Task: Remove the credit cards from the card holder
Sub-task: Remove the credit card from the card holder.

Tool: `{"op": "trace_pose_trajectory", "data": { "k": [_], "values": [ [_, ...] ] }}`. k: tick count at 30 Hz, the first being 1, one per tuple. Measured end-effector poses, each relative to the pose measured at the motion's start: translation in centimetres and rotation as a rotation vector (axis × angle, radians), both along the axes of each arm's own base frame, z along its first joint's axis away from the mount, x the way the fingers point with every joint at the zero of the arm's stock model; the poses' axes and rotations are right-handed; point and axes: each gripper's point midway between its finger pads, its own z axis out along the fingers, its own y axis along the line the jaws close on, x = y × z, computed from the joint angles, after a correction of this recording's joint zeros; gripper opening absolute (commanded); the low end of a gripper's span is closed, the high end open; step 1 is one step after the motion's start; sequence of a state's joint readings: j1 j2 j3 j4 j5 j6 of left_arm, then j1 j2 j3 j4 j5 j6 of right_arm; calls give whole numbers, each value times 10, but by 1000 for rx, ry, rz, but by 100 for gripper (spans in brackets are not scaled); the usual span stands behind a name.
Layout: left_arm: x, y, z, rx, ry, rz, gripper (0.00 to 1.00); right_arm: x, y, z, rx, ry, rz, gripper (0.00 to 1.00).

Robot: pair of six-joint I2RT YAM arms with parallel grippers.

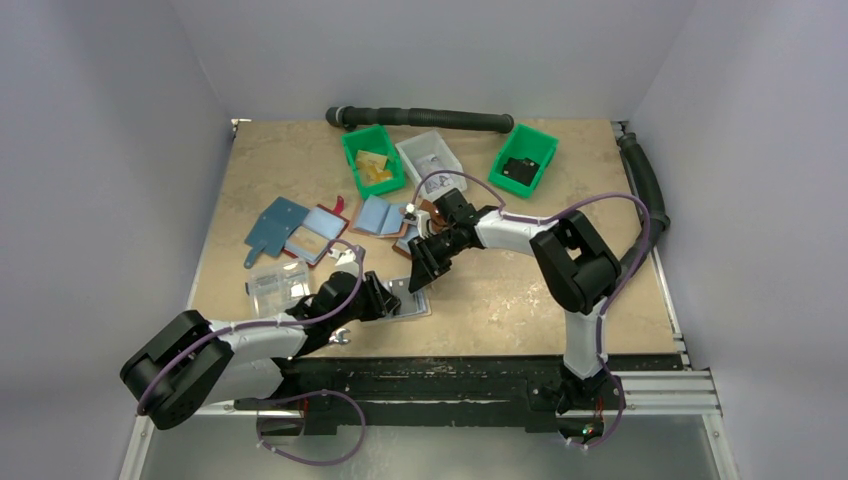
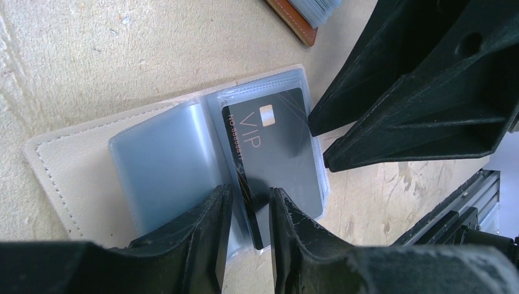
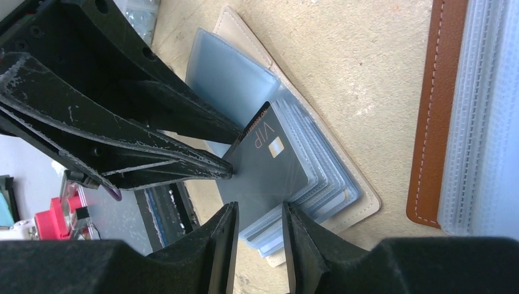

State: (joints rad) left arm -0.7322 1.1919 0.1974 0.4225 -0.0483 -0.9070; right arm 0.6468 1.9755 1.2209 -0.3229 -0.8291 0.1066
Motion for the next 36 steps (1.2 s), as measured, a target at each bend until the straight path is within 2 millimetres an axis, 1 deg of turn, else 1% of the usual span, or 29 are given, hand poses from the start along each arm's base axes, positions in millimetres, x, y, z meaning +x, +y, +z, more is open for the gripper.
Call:
{"op": "trace_pose_trajectory", "data": {
  "k": [12, 26, 36],
  "values": [
    [0, 2, -1, -7, -1, 4, 32, 1, -1, 0, -13, -17, 9, 40],
    [0, 2, -1, -14, 1, 5, 31, 1, -1, 1, -22, -19, 13, 47],
    [-1, 2, -1, -24, 4, 12, 31, 0, -1, 1, -24, -21, 18, 49]
  ]
}}
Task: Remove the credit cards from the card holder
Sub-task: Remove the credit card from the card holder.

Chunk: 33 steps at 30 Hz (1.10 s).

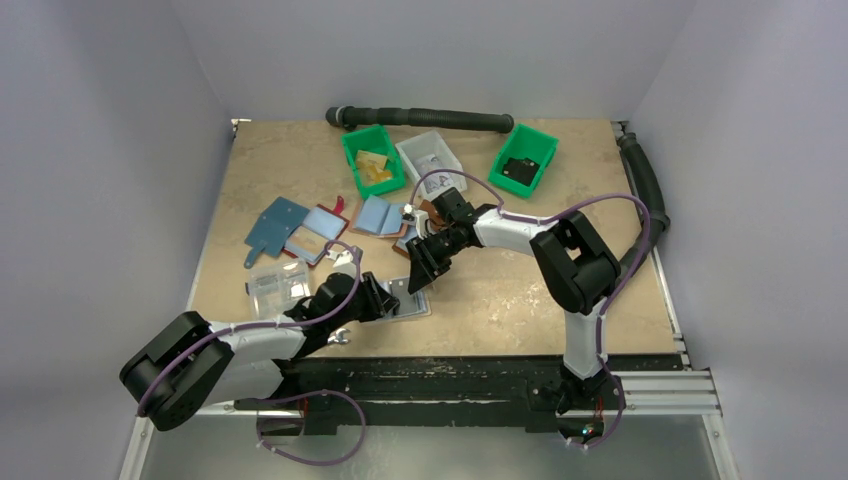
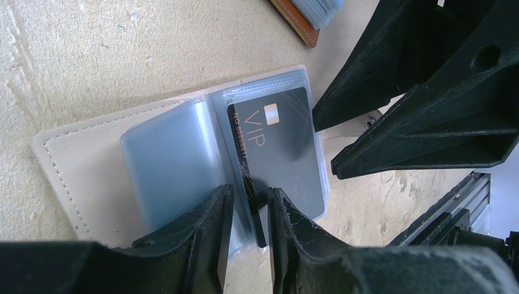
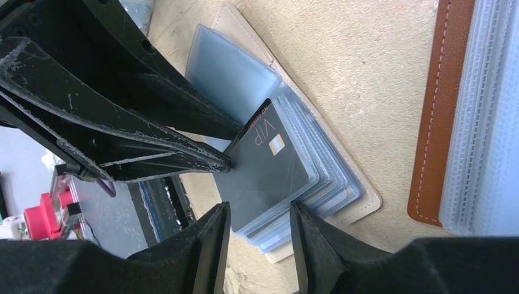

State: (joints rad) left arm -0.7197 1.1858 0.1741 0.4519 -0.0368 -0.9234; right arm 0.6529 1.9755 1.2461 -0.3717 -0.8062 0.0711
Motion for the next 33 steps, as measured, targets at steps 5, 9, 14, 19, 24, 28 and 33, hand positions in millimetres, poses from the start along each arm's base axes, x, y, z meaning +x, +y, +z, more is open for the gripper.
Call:
{"op": "trace_pose_trajectory", "data": {
  "k": [5, 9, 14, 19, 24, 28, 33],
  "values": [
    [0, 0, 0, -2, 0, -1, 31, 0, 0, 0, 0, 1, 0, 49],
    [0, 0, 0, -4, 1, 0, 31, -1, 0, 0, -1, 1, 0, 48],
    [0, 0, 0, -5, 2, -1, 31, 0, 0, 0, -3, 4, -4, 44],
    [0, 0, 0, -6, 3, -3, 31, 0, 1, 0, -4, 7, -8, 39],
    [0, -1, 0, -9, 3, -6, 32, -1, 1, 0, -4, 9, -8, 37],
    [-2, -3, 1, -18, 5, -19, 33, -2, 3, 0, -3, 9, -5, 35],
    [-3, -6, 1, -34, 4, -34, 34, -2, 4, 1, -2, 11, -8, 30]
  ]
}}
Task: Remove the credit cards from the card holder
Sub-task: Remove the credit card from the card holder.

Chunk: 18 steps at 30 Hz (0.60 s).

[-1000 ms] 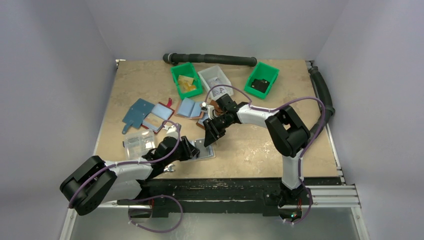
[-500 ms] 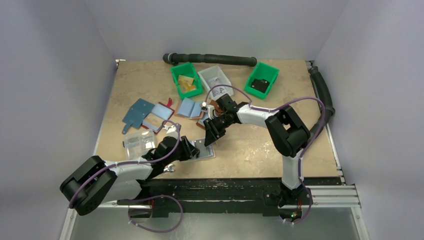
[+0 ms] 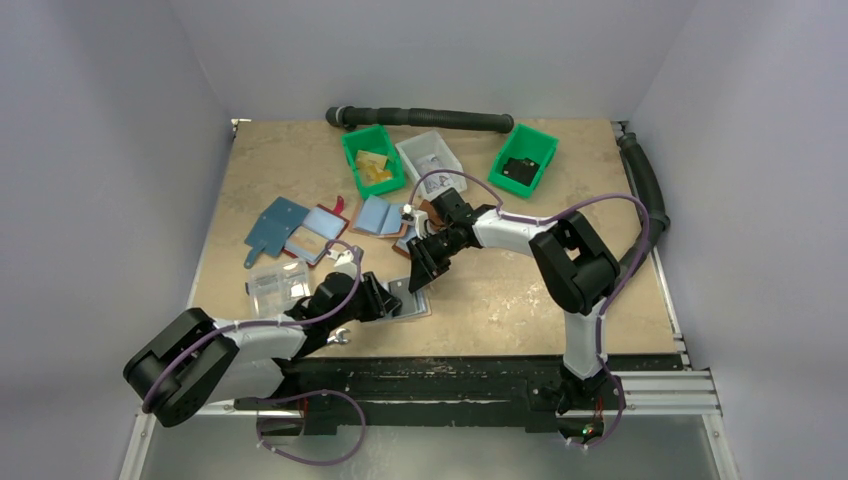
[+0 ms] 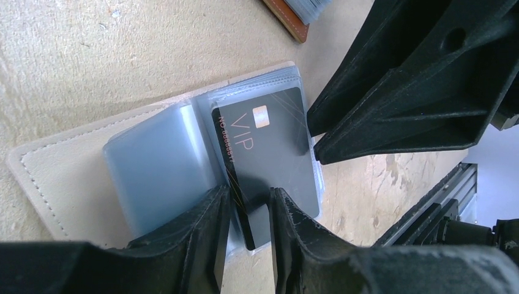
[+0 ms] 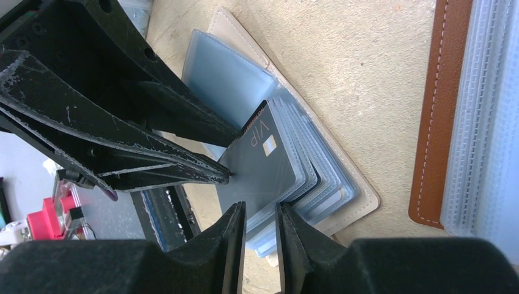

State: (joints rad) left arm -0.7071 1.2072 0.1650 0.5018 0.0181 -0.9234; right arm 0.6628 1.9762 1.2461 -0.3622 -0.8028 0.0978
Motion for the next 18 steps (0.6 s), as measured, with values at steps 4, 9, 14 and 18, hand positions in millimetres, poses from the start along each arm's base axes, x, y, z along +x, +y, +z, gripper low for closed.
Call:
{"op": "trace_pose_trajectory", "data": {
  "k": [4, 9, 14, 18],
  "values": [
    [0, -1, 0, -10, -3, -6, 34, 0, 1, 0, -2, 8, -9, 26],
    [0, -2, 0, -23, -9, -11, 34, 3, 0, -4, -6, 25, -27, 15],
    [1, -2, -1, -29, -11, -12, 34, 5, 0, -6, -11, 34, -40, 2],
    [0, -2, 1, -47, -9, -9, 39, 6, 1, -7, -14, 35, -45, 0]
  ]
}}
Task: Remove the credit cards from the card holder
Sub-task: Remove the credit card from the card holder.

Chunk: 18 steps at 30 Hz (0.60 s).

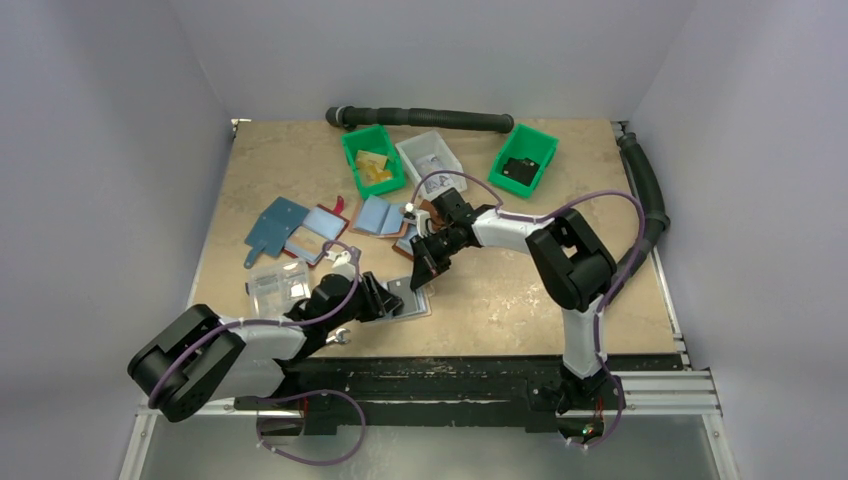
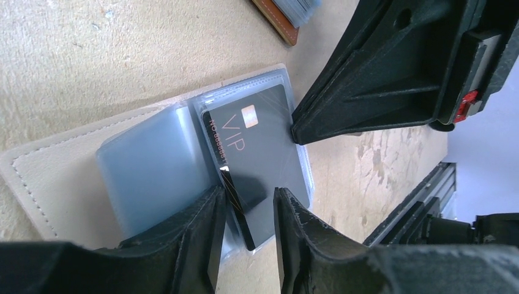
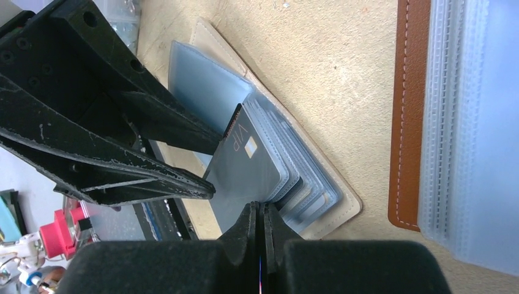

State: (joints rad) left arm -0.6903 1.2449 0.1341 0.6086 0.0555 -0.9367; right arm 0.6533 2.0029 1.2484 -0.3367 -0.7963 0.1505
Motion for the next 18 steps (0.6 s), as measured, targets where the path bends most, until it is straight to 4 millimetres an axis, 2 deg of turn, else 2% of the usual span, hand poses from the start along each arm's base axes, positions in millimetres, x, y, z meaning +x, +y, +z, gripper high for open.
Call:
{"op": "trace_pose_trajectory", "data": {
  "k": [6, 9, 14, 17, 18],
  "values": [
    [-3, 6, 1, -94, 39, 32, 37, 0, 5, 0, 22, 0, 15, 0],
    [-4, 7, 1, -141, 59, 41, 27, -2, 7, 0, 34, 8, 28, 0],
    [-4, 11, -4, -179, 89, 67, 18, -3, 8, 1, 49, 3, 46, 0],
    [-7, 11, -5, -196, 108, 69, 0, -3, 9, 2, 54, -1, 56, 0],
    [-7, 11, -4, -203, 113, 71, 0, -4, 8, 1, 52, -2, 58, 0]
  ]
}}
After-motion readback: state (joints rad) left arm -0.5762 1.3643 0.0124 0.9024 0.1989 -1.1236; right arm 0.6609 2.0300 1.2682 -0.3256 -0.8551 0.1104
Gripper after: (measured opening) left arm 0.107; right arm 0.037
